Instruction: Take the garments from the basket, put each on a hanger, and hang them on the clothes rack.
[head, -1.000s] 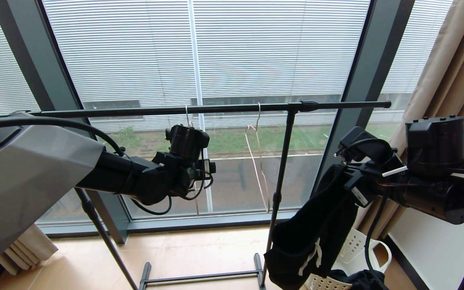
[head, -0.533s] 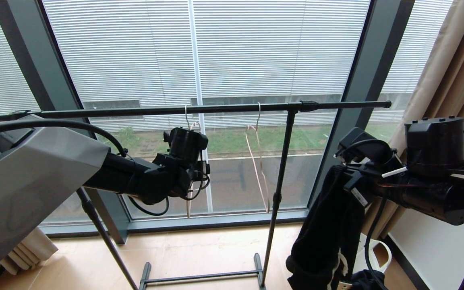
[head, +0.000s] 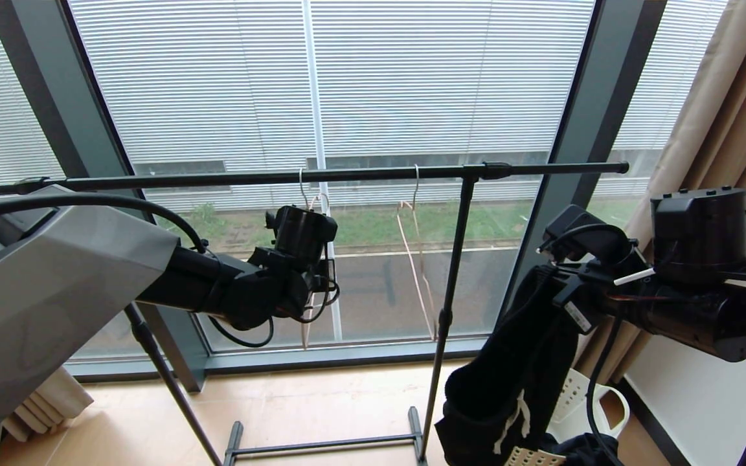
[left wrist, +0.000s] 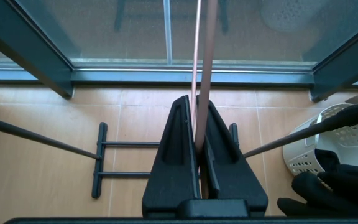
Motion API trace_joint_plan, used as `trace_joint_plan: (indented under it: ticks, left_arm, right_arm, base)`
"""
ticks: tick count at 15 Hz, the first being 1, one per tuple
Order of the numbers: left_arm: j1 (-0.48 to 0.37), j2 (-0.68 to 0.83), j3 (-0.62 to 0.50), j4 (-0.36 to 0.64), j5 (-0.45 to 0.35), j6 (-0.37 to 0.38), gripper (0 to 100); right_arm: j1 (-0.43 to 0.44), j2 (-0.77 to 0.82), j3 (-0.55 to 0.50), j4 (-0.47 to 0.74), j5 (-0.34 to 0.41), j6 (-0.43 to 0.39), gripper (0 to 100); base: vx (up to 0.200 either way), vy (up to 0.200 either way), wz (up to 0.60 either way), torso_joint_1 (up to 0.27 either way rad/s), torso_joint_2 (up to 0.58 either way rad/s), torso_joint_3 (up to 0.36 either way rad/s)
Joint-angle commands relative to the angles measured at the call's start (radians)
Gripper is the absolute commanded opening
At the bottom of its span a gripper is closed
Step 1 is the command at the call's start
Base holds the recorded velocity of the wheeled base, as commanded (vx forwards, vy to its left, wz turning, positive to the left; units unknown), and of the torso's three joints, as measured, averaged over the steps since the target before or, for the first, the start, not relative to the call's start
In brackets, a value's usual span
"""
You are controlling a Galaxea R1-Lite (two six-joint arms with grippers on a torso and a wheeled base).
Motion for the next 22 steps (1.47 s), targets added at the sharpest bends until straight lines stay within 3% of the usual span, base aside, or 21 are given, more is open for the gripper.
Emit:
trace_joint_plan:
  ticks: [1,10,18,22]
  left_arm:
    - [-0.002,-0.005,0.000,-0.002,0.001,0.000,0]
    - [-0.096,-0.151,0.053,-0.002,-0.001,0.070,0]
    - [-0.165,-0.396,0.351,-0.025,-0.009,0.098,0]
    - [-0.165,-0.481,0.511,-0.146,-0.012,0.098,0]
  right_arm:
    - [0.000,0.001,0.000,-0.001,0.000,0.000,0]
    - [0.000,0.001,0.000,-0.001,0.000,-0.001,0]
    - [0.008,-0.002,0.006,-0.001,0.000,-0.001,0]
    - [0.016,-0.002,0.009,-0.001,-0.002,-0.001,0]
  base:
    - [0.000,0.000,0.00,0.000,0.00,0.000]
    - [0.000,0.000,0.00,0.000,0.00,0.000]
    - [0.000,0.000,0.00,0.000,0.00,0.000]
    - [0.000,0.000,0.00,0.000,0.00,0.000]
